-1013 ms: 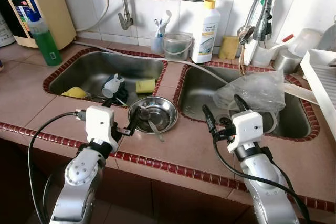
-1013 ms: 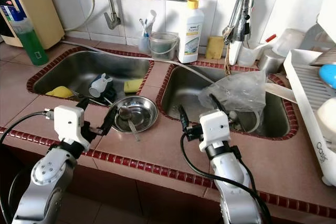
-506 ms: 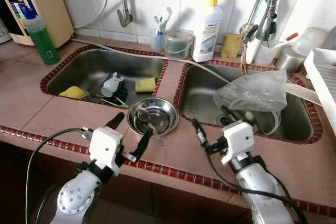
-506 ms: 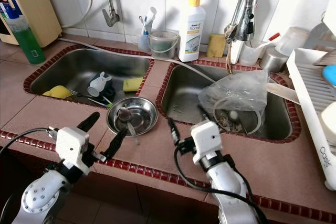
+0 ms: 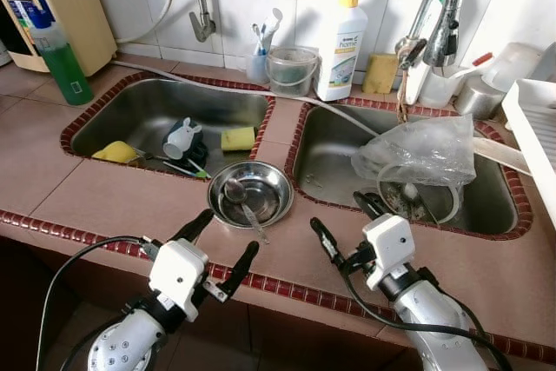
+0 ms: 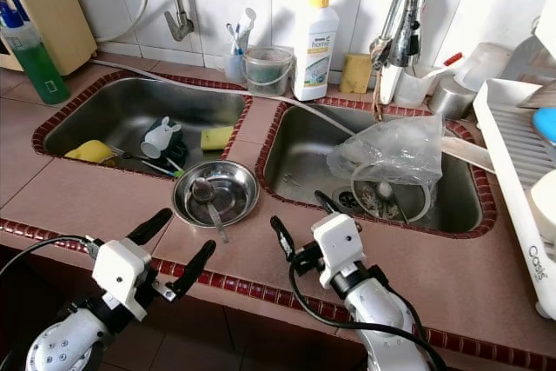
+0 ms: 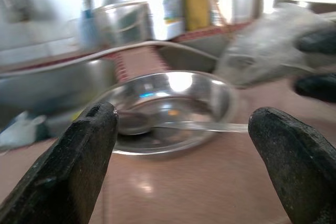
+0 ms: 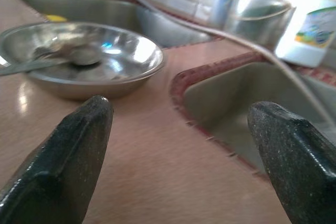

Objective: Kitchen organization

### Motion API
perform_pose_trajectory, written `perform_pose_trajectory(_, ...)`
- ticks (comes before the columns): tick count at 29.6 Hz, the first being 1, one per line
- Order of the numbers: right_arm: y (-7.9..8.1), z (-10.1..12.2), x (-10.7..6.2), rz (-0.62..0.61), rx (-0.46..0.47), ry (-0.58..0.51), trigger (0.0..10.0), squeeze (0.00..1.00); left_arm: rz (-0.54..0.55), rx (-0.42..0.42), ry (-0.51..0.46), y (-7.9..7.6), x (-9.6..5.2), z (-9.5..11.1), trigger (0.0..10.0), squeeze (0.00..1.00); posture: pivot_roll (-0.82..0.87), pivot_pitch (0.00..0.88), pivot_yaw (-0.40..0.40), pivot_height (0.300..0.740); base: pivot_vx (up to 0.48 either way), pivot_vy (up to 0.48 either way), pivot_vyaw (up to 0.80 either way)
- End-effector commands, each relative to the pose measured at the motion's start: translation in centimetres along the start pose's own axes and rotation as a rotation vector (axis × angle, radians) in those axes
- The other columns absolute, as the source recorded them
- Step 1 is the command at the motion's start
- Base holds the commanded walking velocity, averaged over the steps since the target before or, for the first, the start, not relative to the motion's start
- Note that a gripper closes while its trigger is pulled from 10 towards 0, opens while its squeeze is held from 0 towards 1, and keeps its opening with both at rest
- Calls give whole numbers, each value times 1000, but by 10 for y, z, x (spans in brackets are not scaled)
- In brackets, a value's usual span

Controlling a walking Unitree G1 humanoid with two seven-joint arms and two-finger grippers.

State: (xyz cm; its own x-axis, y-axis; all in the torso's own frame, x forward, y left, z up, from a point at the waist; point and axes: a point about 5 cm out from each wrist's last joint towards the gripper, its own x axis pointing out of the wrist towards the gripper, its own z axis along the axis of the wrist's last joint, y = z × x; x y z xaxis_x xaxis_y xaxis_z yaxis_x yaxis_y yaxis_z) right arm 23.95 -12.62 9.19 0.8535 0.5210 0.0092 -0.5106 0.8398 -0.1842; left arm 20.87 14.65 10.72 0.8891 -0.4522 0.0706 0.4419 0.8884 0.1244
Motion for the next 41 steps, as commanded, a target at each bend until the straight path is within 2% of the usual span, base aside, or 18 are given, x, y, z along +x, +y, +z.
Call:
perform_pose_trajectory(1,2,-3,3,19,-1,20,10000,0,63,-26,10,9,1,-1,10000,0,-89,46,-11,711,0,0,0)
perform_pose_trajectory(4,9,-5,8,37,20,27,10000,0,120,-44,-12,19,8,3,10000,0,-83,41,-19,711,0,0,0)
perform_pose_trajectory(6,16,-6,14,48,28,28,10000,0,113,-6,-23,22,10,5,10000,0,-79,40,-19,711,0,0,0)
perform_pose_trajectory(10,27,-4,20,72,58,12,10000,0,101,8,-29,26,9,7,10000,0,-77,42,-20,711,0,0,0)
perform_pose_trajectory(12,38,0,25,83,92,-13,10000,0,38,49,-22,21,4,9,10000,0,-71,55,-9,711,0,0,0)
perform_pose_trajectory(17,37,2,24,59,103,-26,10000,0,-25,77,5,8,-6,4,10000,0,-76,68,-1,711,0,0,0)
perform_pose_trajectory(18,30,1,19,18,103,-24,10000,0,-70,107,21,-5,-14,0,10000,0,-82,84,5,711,0,0,0)
perform_pose_trajectory(22,21,-1,12,-14,98,-18,10000,0,-92,77,16,-14,-18,1,10000,0,-86,95,5,711,0,0,0)
perform_pose_trajectory(29,23,-5,5,5,102,15,10000,0,-115,118,12,-16,-20,4,10000,0,-84,113,0,711,0,0,0)
perform_pose_trajectory(35,12,-2,-20,-26,117,-12,10000,0,-130,115,-7,-23,-20,8,10000,0,-101,124,6,711,0,0,0)
perform_pose_trajectory(41,21,10,-32,47,169,-33,10000,0,-149,120,-17,-24,-18,9,10000,0,-116,132,14,711,0,0,0)
